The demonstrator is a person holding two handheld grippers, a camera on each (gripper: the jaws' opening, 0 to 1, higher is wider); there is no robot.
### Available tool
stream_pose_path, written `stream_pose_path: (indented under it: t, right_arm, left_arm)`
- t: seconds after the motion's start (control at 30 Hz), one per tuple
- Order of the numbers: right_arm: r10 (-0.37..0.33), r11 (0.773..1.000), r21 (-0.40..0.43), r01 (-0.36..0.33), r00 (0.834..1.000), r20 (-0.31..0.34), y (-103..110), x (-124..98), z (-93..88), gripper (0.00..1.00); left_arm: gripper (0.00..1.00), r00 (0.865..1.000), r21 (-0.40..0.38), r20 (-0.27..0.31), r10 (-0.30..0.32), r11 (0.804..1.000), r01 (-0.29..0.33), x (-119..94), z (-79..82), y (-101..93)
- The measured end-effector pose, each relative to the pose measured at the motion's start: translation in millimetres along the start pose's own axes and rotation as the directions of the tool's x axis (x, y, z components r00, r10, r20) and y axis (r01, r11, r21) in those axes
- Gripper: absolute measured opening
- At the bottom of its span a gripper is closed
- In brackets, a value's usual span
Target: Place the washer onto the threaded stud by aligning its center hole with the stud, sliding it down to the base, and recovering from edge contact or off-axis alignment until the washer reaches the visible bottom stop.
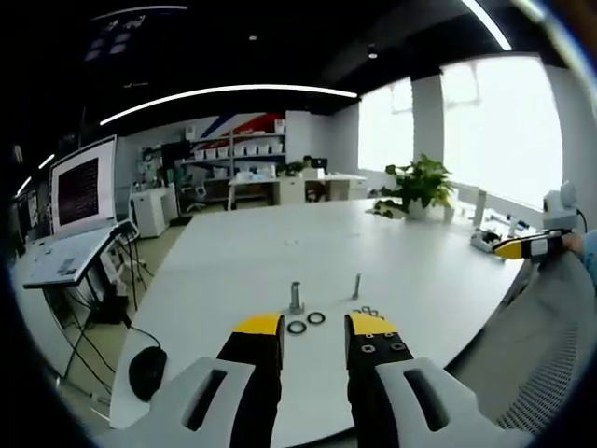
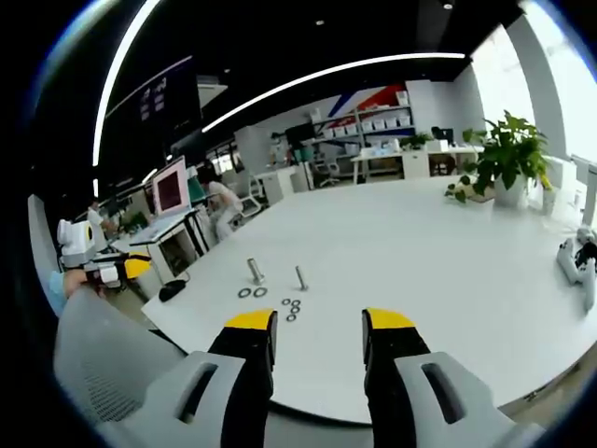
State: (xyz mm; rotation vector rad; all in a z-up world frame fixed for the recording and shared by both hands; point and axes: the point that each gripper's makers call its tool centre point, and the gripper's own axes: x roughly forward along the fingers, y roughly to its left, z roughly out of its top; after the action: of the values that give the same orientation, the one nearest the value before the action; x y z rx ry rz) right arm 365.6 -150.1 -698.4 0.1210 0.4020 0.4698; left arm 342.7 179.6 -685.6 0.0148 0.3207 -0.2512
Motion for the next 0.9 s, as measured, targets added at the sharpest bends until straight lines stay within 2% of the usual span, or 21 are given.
stream_pose_path:
  t: [0.57,0.67,0.9]
  right_arm:
    - [0.006,1.0,0.003,-0.006,1.0,0.0,1.2,0.2,0.2,0.37]
    - [0.006,1.0,0.005,-0.006,1.0,0.003,0.8,0.1,0.4,0.37]
    - [0.007,1.0,0.007,-0.007,1.0,0.005,0.9,0.0,0.7,0.36]
  left_arm:
    - [0.21,1.0,-0.005,-0.007,-0.003,1.0,0.003,-0.1,-1.5,-0.1]
    - [0.21,1.0,-0.018,0.015,-0.005,1.0,0.005,-0.7,2.0,0.0]
    - [0.2,1.0,-0.013,0.003,-0.006,1.0,0.006,-0.4,-0.1,-0.2]
